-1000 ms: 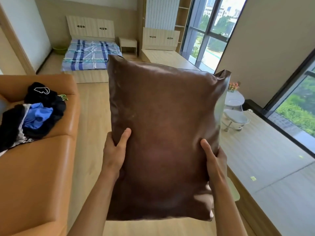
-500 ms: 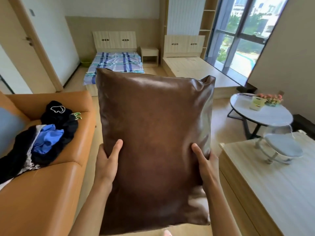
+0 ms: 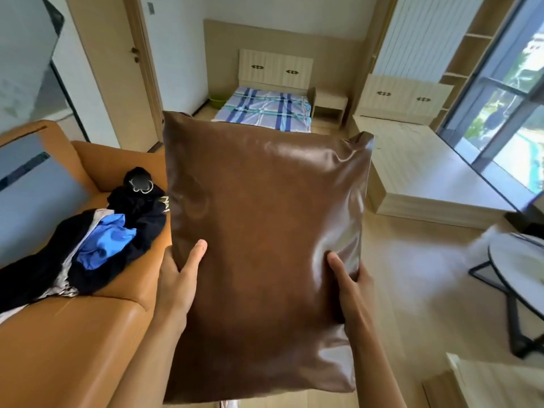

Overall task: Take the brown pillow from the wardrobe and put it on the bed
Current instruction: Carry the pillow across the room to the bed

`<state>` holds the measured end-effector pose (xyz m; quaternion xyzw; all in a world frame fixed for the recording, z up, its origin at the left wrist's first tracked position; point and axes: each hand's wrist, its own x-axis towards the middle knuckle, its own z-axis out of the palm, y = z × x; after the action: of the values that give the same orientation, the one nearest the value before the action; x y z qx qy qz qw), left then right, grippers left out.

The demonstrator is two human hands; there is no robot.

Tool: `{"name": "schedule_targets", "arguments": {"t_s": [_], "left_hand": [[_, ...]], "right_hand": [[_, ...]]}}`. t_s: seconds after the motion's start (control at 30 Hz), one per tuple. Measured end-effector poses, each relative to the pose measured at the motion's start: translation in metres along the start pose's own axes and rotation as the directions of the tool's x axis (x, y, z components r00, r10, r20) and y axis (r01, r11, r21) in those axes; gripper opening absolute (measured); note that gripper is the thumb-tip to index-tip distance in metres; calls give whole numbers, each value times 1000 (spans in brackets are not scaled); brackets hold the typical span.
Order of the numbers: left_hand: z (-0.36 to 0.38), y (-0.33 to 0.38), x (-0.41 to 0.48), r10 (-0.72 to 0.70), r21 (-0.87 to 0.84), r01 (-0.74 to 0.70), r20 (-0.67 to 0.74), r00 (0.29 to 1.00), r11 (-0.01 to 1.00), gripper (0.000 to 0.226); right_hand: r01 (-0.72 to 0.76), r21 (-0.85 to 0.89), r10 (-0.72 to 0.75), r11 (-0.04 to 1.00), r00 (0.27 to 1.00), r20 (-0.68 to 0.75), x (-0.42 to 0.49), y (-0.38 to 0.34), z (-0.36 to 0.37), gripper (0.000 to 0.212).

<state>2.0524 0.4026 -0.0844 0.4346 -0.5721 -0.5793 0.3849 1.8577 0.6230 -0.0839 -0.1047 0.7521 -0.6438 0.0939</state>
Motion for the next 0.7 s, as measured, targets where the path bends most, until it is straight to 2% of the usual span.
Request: {"name": "schedule_targets", "arguments": {"t_s": [0.1,0.17,0.23,0.3,0.4,0.47,0.57,0.63,0.7], "left_hand": [[32,7,74,-23,-2,23,0,1000,1000,76],[51,16,119,-37,-8,37,21,999,999,52],[67,28,160,-20,-20,21,57,998,1000,43],[85,39,205,-2,-25,4,78,997,1000,52],[111,54,259,2,-6,-1,92,996,1000,88],[129,57,298,14,-2,-14,98,995,1000,98],[160,55,359,-8,15,6,90,996,1000,109],[184,54,398,-34,13,33,75,997,999,110],[214,54,443,-60,6,59,69,996,998,86]], "right_hand": [[-8,-17,7,1000,1000,-18,68,-9,44,75],[-12,-11,11,1000,999,-30,109,-17,68,73],[-4,9,4,1000,999,-42,145,-25,90,73],[-20,38,22,999,999,-43,186,-32,113,70],[-36,72,39,997,998,-40,241,-37,145,56],[-48,86,51,995,998,-36,281,-36,166,53],[-67,96,67,993,998,8,347,-28,201,66],[-86,87,85,992,996,18,395,-25,224,74],[-101,100,98,990,994,39,450,-24,249,68]]}}
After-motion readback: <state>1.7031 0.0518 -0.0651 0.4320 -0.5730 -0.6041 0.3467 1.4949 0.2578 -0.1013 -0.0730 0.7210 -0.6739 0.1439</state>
